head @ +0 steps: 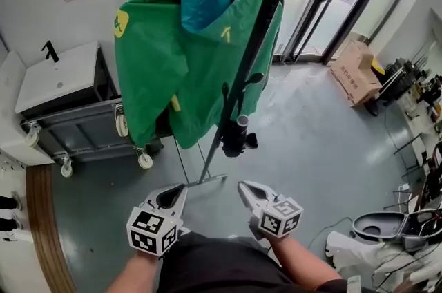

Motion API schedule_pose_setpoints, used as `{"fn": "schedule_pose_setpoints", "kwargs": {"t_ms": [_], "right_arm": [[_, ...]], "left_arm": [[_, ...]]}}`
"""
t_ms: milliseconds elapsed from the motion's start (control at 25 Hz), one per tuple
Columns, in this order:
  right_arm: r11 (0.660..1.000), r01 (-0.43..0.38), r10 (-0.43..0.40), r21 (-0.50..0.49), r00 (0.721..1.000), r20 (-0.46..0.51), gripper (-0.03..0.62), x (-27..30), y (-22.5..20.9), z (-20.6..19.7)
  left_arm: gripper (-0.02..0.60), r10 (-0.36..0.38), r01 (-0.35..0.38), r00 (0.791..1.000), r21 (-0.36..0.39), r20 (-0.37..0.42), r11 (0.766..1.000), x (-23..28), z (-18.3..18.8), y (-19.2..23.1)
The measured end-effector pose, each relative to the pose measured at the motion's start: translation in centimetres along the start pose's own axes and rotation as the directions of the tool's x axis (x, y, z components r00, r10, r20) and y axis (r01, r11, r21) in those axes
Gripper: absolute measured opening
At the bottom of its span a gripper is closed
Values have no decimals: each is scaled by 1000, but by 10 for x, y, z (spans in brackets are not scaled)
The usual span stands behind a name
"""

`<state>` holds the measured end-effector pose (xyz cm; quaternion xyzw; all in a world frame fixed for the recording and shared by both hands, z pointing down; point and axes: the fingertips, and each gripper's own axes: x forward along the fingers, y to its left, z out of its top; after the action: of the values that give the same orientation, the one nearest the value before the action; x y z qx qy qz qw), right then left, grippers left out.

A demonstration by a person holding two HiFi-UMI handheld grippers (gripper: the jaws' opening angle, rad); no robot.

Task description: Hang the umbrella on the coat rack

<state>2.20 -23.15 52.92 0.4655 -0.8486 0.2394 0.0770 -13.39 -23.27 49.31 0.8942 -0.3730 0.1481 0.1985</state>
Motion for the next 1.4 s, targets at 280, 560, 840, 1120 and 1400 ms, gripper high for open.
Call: {"fn": "schedule_pose_setpoints", "kwargs": {"t_ms": [280, 560, 840, 1120, 1400], "right_arm": [[992, -72, 79, -106, 995, 61, 11, -46, 4, 38], [977, -121, 134, -174, 989, 60, 9, -80, 7, 38], [971, -175, 187, -165, 981, 56, 9, -107, 8, 34], [967, -207, 217, -152, 975, 52, 9, -122, 6, 21], [964, -226, 235, -143, 970, 52, 9, -131, 1, 17]], "left_arm": [[15, 15, -15, 998, 0, 54, 1000, 15, 13, -46], [15, 55, -56, 992, 4, 111, 998, 10, 20, -83], [15, 107, -105, 988, -23, 108, 994, 1, 7, -102], [15, 123, -124, 987, 2, 106, 992, -1, 1, -124], [15, 147, -148, 985, 5, 87, 989, -2, -8, -135]]}}
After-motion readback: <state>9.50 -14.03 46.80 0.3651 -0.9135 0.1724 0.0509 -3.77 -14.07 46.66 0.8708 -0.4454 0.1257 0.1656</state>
